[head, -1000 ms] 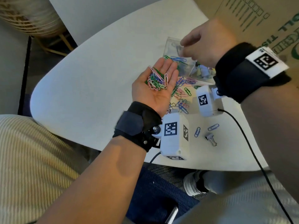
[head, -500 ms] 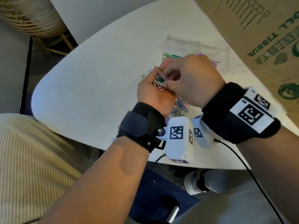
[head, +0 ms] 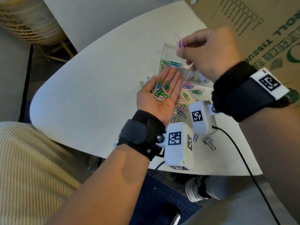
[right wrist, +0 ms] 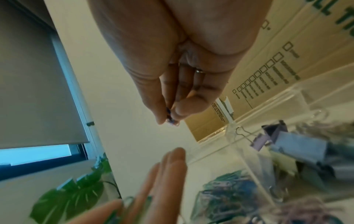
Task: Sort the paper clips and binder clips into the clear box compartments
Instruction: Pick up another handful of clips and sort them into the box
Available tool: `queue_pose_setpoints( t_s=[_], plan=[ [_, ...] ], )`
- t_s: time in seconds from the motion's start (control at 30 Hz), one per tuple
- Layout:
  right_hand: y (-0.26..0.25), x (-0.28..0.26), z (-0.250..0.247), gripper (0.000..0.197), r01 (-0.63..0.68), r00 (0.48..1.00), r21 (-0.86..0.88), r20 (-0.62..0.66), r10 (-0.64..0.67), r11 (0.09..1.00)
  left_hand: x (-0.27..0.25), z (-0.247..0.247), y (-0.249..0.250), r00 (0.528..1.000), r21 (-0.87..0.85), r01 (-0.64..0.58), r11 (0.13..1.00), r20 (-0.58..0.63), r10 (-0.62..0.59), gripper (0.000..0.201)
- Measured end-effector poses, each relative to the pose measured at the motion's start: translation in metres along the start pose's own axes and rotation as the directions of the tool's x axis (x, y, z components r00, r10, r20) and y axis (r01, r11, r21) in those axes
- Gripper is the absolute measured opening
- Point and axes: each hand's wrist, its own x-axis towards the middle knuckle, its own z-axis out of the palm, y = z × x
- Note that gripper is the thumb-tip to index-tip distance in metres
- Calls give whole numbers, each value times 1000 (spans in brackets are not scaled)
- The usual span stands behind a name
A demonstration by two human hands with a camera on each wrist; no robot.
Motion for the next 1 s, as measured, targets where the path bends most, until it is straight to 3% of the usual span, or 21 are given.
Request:
queue_pose_setpoints(
  t_s=[0.1, 0.2, 0.3, 0.37, 0.43, 0.53, 0.7, 0.83, 1.0],
  plan=[
    [0, 11, 3, 21, 37, 997, -228, 71, -22, 973, -1, 1, 1, 1000, -18, 6, 1000, 1, -6, 40],
    [-7, 6, 2, 35, 138, 980, -448, 188, -58, 883, -1, 2, 3, 1000, -21, -4, 1000, 12, 4, 40],
    [-19, -10, 1, 20, 224, 962, -467, 245, -118, 856, 0, 3, 5, 999, 1, -43, 999, 0, 43, 39],
    [-25, -23, 2, 15, 249, 935, -459, 344, -88, 853, -1, 5, 4, 998, 26, -61, 998, -9, 61, 40],
    [-26, -33, 5, 21, 277, 900, -492, 435, -43, 826, -2, 4, 2, 998, 30, -56, 998, -22, 57, 39],
    [-22, -41, 15, 22, 310, 885, -524, 465, -39, 793, -5, 7, -1, 998, 9, -32, 999, -50, 32, 38],
    [-15, -48, 16, 10, 226, 924, -439, 378, -50, 869, -9, 8, -1, 998, 50, -52, 997, -18, 53, 45],
    [-7, -47, 6, 12, -6, 943, -139, 329, 52, 990, -8, 9, 0, 998, 93, -65, 994, 15, 63, 44],
    [-4, -43, -2, 12, -193, 938, 154, 318, 136, 969, -7, 9, -1, 999, 58, -47, 997, 9, 47, 41]
  ],
)
